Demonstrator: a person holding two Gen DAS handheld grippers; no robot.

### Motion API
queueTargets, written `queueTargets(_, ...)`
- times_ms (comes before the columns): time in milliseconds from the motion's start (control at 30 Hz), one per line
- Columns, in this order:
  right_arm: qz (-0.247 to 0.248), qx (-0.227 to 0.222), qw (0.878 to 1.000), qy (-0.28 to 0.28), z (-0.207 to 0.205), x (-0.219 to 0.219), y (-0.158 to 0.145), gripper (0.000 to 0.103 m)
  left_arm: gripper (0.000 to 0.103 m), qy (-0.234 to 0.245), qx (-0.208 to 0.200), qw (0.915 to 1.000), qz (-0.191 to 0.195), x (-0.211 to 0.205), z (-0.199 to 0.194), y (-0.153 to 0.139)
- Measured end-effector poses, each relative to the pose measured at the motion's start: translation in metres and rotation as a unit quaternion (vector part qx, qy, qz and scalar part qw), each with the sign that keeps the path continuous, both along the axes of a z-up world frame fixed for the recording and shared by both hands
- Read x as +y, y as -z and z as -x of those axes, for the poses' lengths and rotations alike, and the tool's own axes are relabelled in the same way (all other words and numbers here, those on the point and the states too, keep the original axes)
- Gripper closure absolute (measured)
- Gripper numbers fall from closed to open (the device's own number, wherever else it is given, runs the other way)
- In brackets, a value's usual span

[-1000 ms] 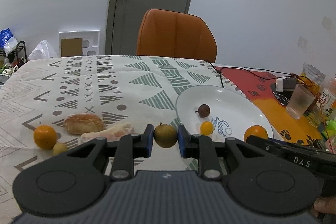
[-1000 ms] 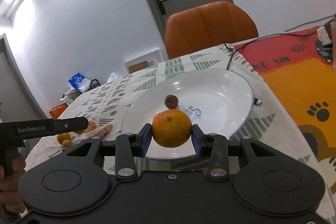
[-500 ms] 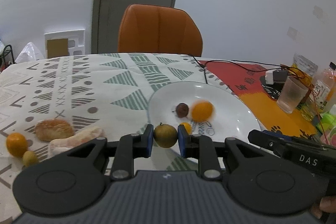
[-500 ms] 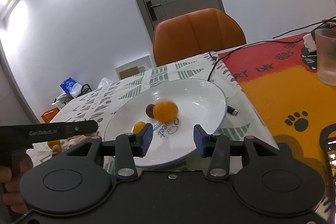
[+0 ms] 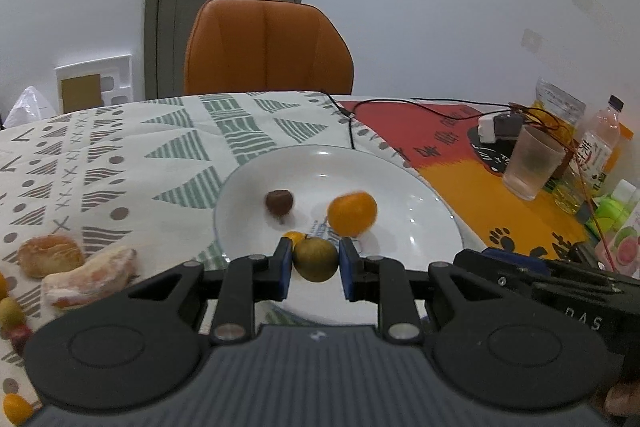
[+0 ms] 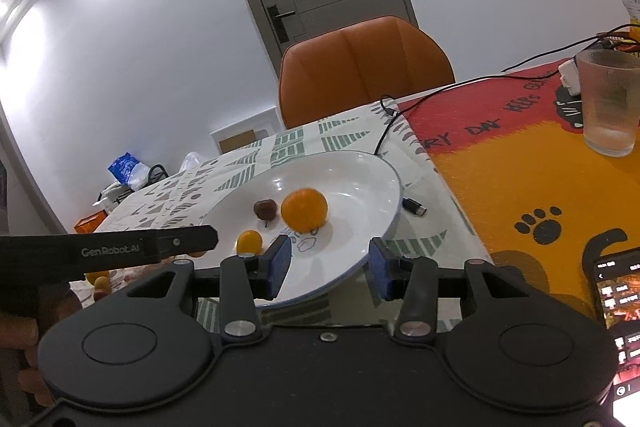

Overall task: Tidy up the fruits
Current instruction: 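Lower the green-yellow fruit into the plate and open the left tool, then lift both open tools away from the white plate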

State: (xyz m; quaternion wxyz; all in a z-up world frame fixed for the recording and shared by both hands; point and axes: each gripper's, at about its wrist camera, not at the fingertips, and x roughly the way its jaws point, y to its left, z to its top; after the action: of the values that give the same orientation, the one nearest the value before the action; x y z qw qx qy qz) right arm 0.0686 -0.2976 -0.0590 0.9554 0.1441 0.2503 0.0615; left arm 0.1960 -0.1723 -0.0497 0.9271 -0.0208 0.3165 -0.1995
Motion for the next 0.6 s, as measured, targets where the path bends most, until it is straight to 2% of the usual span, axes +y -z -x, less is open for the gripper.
queueTargets(267,-0.006,0.001,1.000,-0.003,0.000,0.001,0.002,0.059,0.070,-0.029,0.004,0.9996,-0.005,0.010,-0.003,-0.002)
queueTargets(500,-0.012,0.001,1.000,-0.017,-0.005,0.012,0.003,0.058,0.051,-0.054,-0.008,0.9984,-0.017,0.027,0.002,-0.007)
queueTargets(600,-0.009,0.001,1.000,-0.022,-0.006,0.019,0.002,0.058,0.046,-0.063,-0.013,0.9977,-0.021,0.035,0.005,-0.009)
